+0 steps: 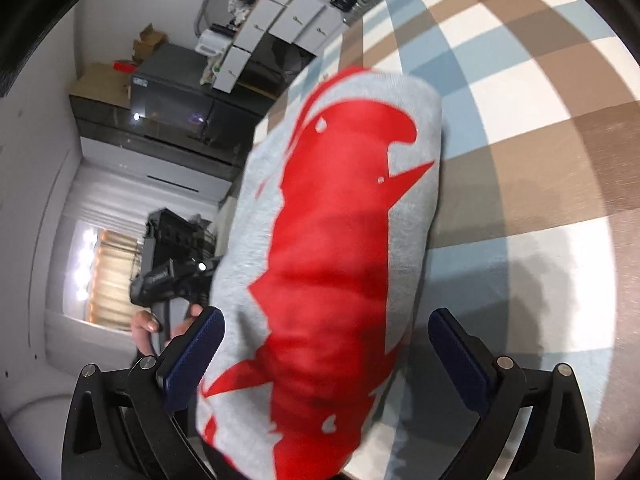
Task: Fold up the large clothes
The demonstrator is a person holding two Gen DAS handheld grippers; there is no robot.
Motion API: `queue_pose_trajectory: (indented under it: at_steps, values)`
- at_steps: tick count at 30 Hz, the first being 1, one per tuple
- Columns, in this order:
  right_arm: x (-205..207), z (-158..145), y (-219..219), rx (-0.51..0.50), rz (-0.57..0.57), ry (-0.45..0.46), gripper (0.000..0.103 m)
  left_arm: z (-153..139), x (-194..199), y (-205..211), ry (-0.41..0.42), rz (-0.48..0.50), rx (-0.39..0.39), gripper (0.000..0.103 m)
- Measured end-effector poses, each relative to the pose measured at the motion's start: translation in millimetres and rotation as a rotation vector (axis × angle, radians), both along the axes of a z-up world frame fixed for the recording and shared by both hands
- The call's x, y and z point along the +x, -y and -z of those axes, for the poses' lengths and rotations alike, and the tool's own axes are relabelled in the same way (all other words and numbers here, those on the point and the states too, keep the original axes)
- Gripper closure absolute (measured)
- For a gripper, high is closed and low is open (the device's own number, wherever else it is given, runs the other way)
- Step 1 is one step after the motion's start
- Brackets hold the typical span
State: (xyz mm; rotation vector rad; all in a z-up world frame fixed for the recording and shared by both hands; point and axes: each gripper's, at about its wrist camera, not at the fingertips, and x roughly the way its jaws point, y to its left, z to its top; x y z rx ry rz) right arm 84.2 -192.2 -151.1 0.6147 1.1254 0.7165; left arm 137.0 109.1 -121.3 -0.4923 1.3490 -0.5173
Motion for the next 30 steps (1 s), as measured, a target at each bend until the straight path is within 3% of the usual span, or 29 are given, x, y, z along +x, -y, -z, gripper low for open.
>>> queue_pose_trajectory:
  at_steps: [2, 8, 12, 13, 18, 28, 30]
  values:
    - [2.2, 3.4, -7.7, -0.021, -0.023, -0.014, 0.0, 1.0, 1.8, -0.4, -0.022, 0.012, 0.003, 0.018]
    - [5.6, 10.0, -15.1, 0.042, -0.047, -0.031, 0.0, -1.0, 5.0, 2.0, -0.058, 0.041, 0.029, 0.018]
    - [-0.7, 12.2, -16.0, 0.066, -0.055, -0.026, 0.001, -4.3, -4.8, 23.5, 0.018, 0.098, 0.082, 0.018]
    - [0.1, 13.4, -11.9, 0.071, -0.055, -0.023, 0.005, -3.8, -6.2, 26.3, 0.029, 0.105, 0.092, 0.018]
    - [-4.0, 12.9, 7.2, 0.112, -0.072, -0.023, 0.025, -3.4, -12.6, 25.1, 0.043, 0.076, 0.067, 0.018]
    - [-19.5, 5.5, 52.7, 0.085, -0.017, 0.019, 0.026, -2.2, -27.9, 67.7, 0.047, 0.167, -0.034, 0.018]
    - [-18.8, 2.8, 57.3, 0.073, 0.008, 0.036, 0.025, -4.2, -29.7, 63.8, 0.041, 0.184, -0.016, 0.018]
